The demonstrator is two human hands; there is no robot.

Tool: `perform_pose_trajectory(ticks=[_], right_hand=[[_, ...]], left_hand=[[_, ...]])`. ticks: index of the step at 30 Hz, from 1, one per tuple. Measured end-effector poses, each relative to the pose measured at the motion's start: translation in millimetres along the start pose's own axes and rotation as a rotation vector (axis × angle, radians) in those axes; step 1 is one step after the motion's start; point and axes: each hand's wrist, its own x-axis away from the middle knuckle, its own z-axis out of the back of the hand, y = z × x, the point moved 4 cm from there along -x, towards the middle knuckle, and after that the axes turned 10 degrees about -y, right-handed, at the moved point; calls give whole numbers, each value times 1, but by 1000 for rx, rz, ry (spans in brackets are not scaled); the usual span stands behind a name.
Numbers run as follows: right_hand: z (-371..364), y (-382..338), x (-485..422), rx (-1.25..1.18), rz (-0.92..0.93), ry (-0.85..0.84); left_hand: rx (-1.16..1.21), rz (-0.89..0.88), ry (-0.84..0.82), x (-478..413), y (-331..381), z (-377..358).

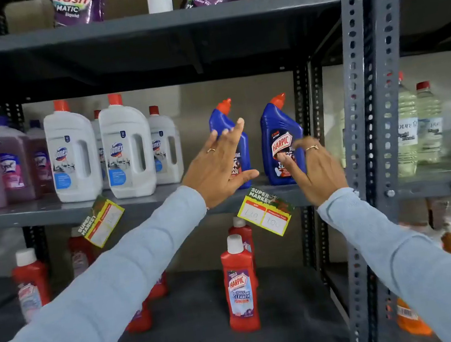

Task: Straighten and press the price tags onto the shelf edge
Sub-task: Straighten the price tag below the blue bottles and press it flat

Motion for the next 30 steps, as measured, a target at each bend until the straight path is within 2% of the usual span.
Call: perform_pose_trajectory(ticks=[2, 5, 7, 10, 12, 15, 19, 26, 30], right_hand=[[-9, 12, 8, 116, -98, -64], [-26, 33, 24, 186, -170, -212], [-30, 35, 27, 208, -139, -239], [-37, 36, 26, 215, -135, -281], [-44, 38, 25, 237, -145, -334], [-48, 42, 24, 218, -161, -357], [-49, 39, 22, 153, -206, -317], [-46, 38, 18, 93, -252, -342], [-44, 39, 23, -19, -200, -263]], left_hand=[[173, 116, -127, 7, -1, -15], [139, 164, -277, 24, -1, -48], [10, 151, -310, 29, 2, -58], [-354, 11, -293, 23, 14, -66], [-413, -10, -378, 10, 17, -69], [-322, 71, -495, -6, 12, -67], [-230, 76, -551, -15, 9, -67], [-143, 134, -561, -18, 7, -67], [-83, 150, -508, -6, 12, -61]])
